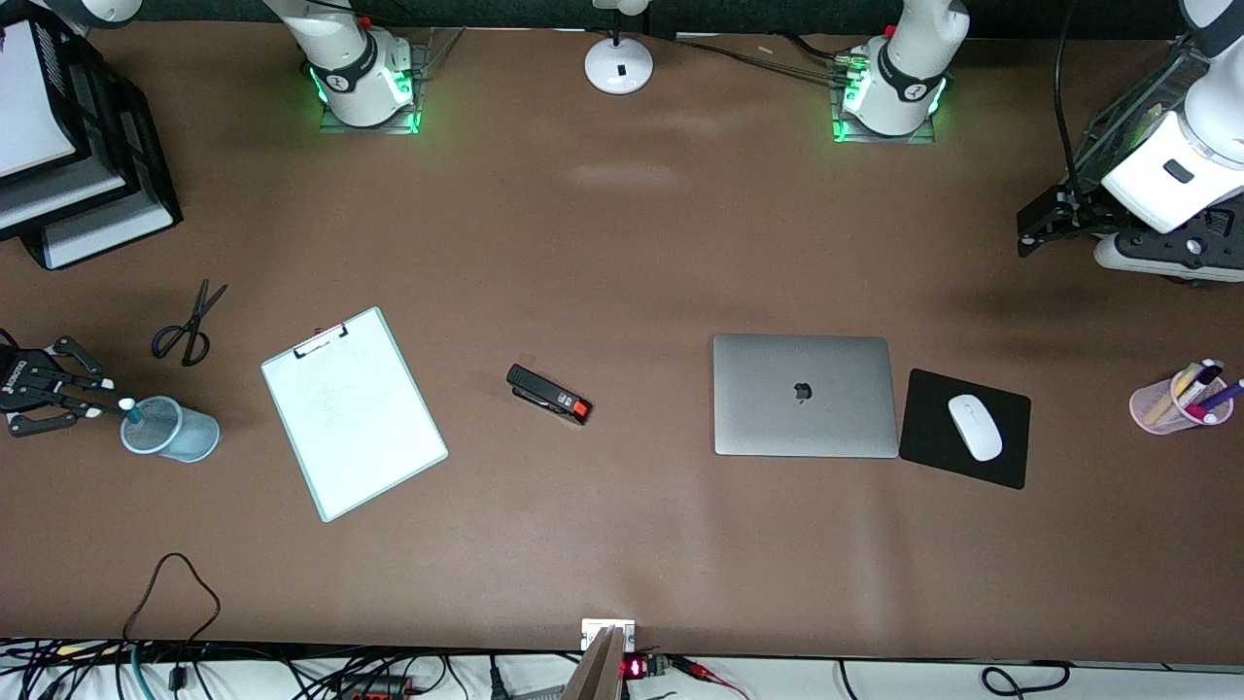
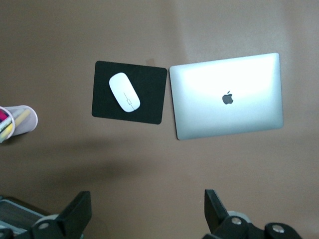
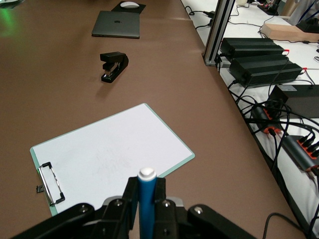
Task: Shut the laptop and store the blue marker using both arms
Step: 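Lift the blue marker with the right gripper and carry it over the cup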
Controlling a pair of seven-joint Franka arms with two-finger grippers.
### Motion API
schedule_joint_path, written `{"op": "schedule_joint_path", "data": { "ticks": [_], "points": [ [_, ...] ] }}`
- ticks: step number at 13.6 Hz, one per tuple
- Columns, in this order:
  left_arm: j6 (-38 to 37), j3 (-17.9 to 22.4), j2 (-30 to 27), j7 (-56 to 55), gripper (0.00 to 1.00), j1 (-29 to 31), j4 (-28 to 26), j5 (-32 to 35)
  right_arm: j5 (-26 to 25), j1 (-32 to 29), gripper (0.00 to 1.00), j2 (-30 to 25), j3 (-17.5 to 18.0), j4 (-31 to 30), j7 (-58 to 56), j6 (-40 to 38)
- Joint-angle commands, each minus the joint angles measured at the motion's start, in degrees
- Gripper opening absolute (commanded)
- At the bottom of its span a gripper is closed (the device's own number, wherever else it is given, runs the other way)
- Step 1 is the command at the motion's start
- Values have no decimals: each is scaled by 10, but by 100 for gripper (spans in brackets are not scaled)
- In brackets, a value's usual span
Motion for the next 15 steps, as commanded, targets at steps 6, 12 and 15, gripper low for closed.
{"op": "schedule_joint_path", "data": {
  "ticks": [6, 12, 15],
  "points": [
    [-29, -6, 12, 13, 100, -5, 32, 10, 12, -29, 1, 54, 8, 22, -18, -9],
    [-29, -6, 18, 13, 100, 0, 36, 6, 22, -41, 1, 78, 8, 24, -19, 6],
    [-27, -6, 24, 7, 100, 0, 41, 8, 40, -43, 1, 84, 8, 24, -18, 28]
  ]
}}
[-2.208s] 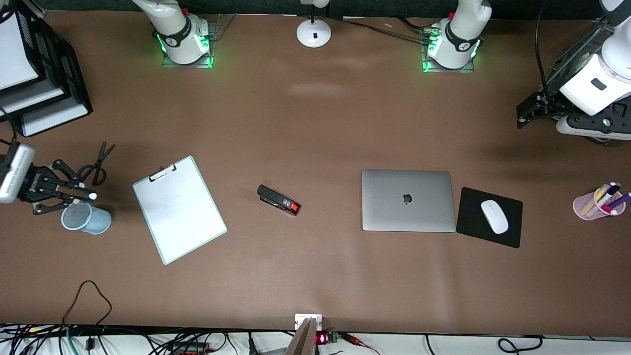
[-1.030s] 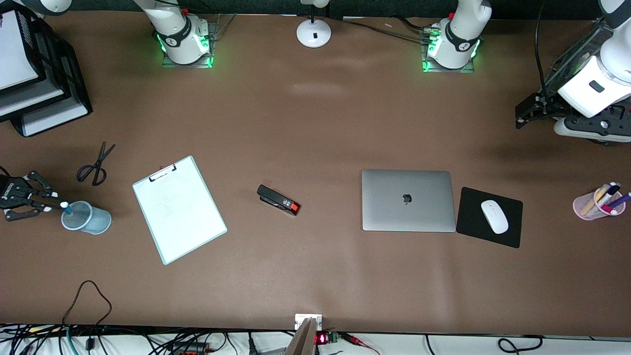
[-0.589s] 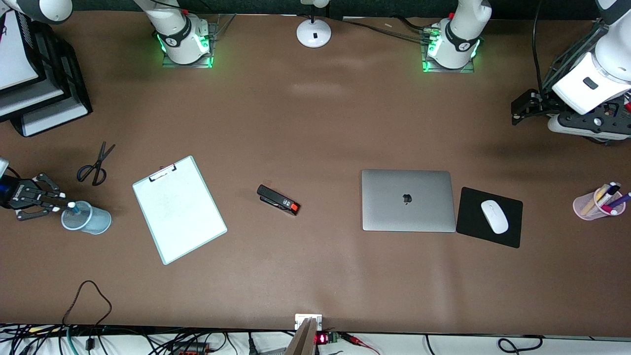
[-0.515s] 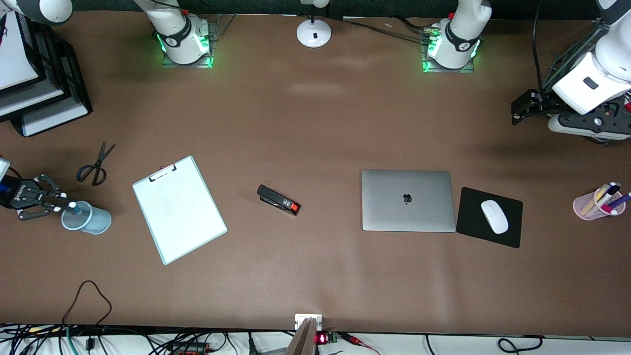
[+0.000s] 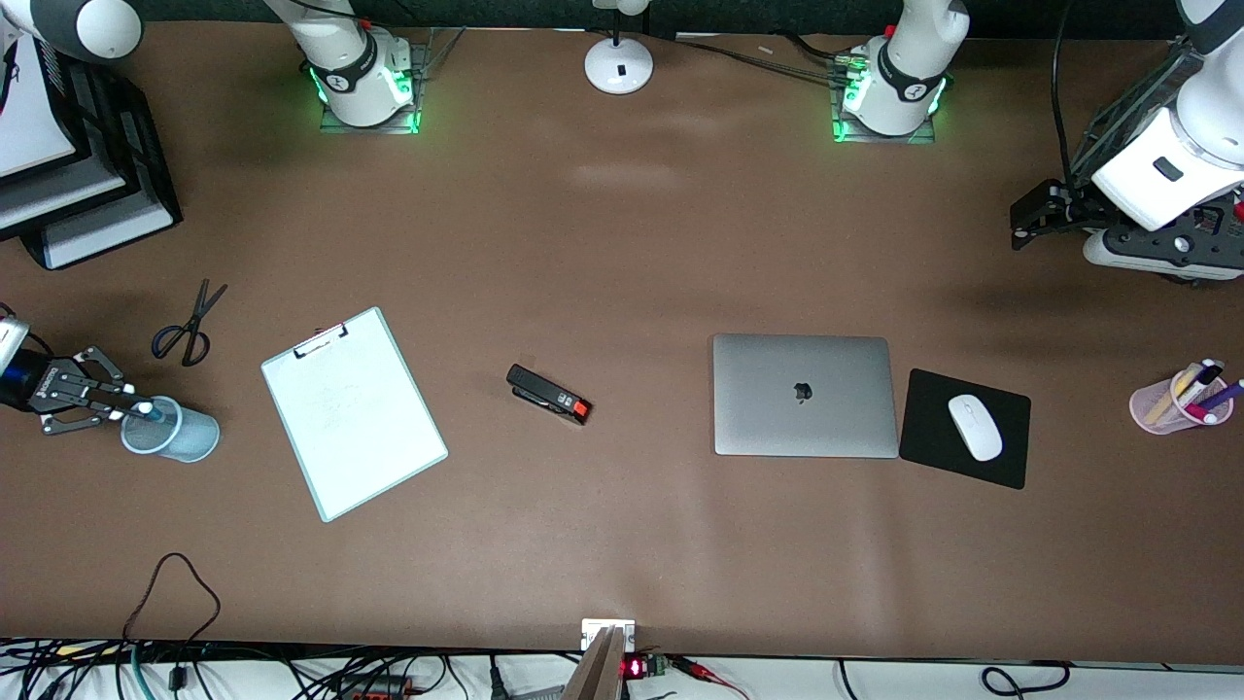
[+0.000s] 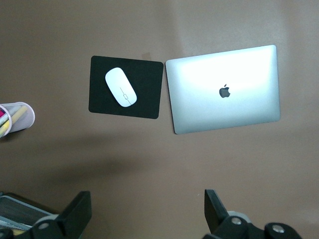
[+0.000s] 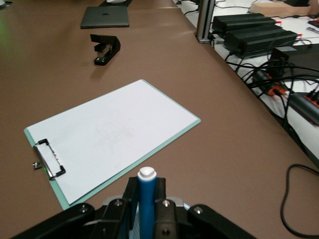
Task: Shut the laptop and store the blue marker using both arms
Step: 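Lower the blue marker into the light blue cup with the right gripper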
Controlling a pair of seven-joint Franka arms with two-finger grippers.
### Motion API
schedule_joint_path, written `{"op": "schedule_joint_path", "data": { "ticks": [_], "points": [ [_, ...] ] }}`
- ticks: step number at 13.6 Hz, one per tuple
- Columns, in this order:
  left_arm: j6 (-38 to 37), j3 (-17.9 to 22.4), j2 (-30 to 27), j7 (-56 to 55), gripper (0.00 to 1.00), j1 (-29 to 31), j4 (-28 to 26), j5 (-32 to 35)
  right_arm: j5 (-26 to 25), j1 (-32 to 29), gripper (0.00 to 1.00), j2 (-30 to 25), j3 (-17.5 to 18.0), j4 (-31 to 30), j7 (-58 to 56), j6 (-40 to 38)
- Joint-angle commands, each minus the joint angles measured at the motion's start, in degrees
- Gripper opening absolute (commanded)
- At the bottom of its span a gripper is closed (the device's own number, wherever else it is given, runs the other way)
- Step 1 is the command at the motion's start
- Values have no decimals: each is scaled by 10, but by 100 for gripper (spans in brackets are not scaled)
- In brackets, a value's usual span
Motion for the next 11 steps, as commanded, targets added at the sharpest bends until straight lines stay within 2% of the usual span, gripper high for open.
{"op": "schedule_joint_path", "data": {
  "ticks": [1, 11],
  "points": [
    [-12, -1, 21, 6, 100, 1, 33, 7, 16, -9, 1, 17, 8, 20, -7, 9],
    [-12, -1, 24, 5, 100, 1, 37, 9, 16, -10, 1, 38, 8, 19, -7, 22]
  ]
}}
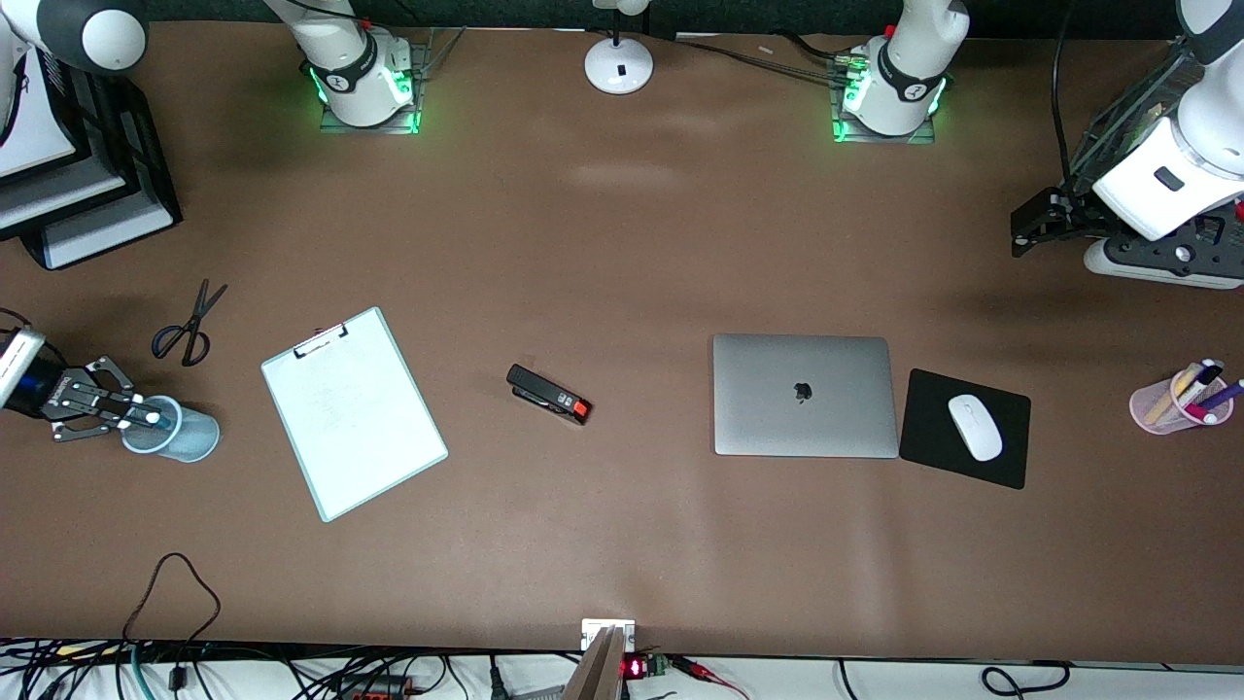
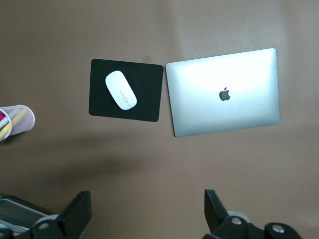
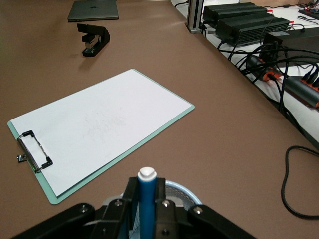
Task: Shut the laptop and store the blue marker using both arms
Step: 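Lower the blue marker into the light blue cup with the right gripper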
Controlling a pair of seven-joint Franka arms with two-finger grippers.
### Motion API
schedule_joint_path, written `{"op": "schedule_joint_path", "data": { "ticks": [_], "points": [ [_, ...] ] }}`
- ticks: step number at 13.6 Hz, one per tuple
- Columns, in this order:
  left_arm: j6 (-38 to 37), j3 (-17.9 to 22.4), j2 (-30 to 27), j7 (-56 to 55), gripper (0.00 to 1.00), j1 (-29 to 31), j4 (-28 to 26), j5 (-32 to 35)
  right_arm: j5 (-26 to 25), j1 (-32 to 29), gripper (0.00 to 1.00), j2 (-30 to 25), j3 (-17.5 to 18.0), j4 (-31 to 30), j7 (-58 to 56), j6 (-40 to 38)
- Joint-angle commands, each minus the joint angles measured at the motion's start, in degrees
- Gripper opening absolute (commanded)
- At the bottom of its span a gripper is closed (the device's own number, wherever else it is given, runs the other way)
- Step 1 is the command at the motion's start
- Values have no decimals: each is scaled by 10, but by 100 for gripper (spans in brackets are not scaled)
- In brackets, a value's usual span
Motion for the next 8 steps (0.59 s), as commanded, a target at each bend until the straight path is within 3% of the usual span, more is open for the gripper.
{"op": "schedule_joint_path", "data": {
  "ticks": [1, 8],
  "points": [
    [-12, -1, 11, 5, 100, 1, 23, 9, 10, -9, 1, 11, 6, 18, -7, 0],
    [-12, -1, 11, 5, 100, 1, 23, 9, 10, -9, 2, 22, 6, 25, -7, 7]
  ]
}}
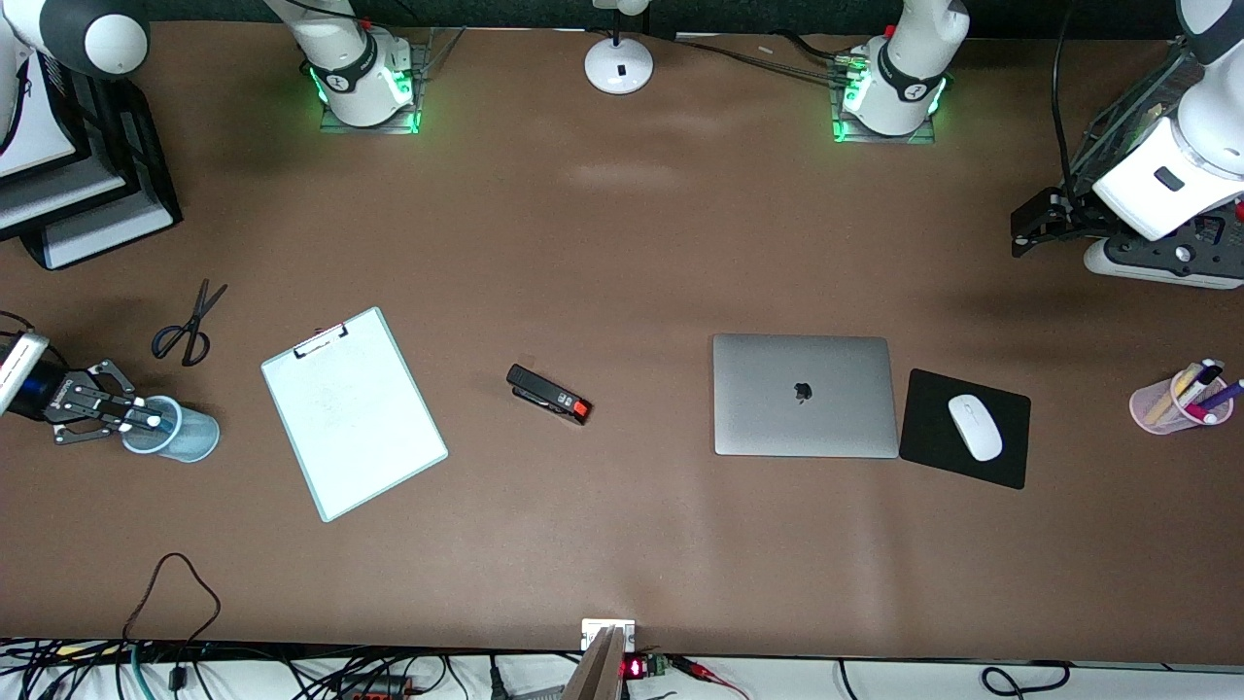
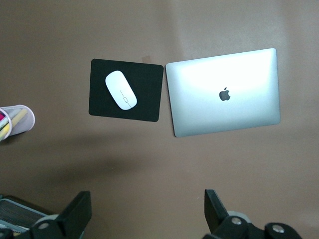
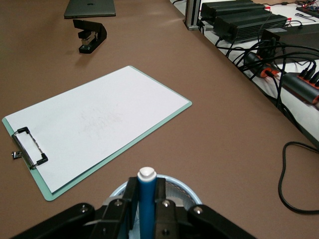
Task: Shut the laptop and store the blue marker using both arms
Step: 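Lower the blue marker into the light blue cup with the right gripper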
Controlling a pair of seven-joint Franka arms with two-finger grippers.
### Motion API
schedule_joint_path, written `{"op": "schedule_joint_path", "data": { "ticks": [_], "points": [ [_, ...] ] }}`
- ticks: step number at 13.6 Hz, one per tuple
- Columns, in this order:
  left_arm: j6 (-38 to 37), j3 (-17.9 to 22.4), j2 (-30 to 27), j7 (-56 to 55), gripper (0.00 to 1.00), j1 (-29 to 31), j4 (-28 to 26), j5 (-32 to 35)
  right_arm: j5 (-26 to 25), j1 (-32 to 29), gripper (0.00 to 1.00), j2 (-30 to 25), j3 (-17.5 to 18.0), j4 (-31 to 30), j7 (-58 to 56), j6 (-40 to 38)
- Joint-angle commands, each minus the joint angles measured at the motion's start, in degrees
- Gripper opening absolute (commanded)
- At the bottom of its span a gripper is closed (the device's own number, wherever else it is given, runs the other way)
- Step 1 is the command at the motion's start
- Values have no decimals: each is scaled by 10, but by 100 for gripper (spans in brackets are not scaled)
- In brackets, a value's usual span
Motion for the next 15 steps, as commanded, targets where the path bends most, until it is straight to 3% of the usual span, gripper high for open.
{"op": "schedule_joint_path", "data": {
  "ticks": [1, 2, 3, 9, 13, 15],
  "points": [
    [-12, -1, 11, 5, 100, 1, 23, 9, 10, -8, 5, 15, 5, 19, -6, 0],
    [-12, -1, 11, 5, 100, 1, 23, 9, 9, -8, 49, 14, 5, 19, 2, -1],
    [-12, -1, 11, 5, 100, 1, 23, 9, 10, -8, 99, 14, 5, 18, 5, -3],
    [-12, -1, 11, 6, 100, 1, 23, 8, 2, -7, 100, -12, 3, 19, 45, -19],
    [-12, -1, 11, 6, 100, 1, 23, 8, -66, -1, 100, -66, 4, 30, 150, -62],
    [-12, -1, 11, 6, 100, 1, 23, 8, -93, 6, 100, -78, 4, 72, 221, -115]
  ]
}}
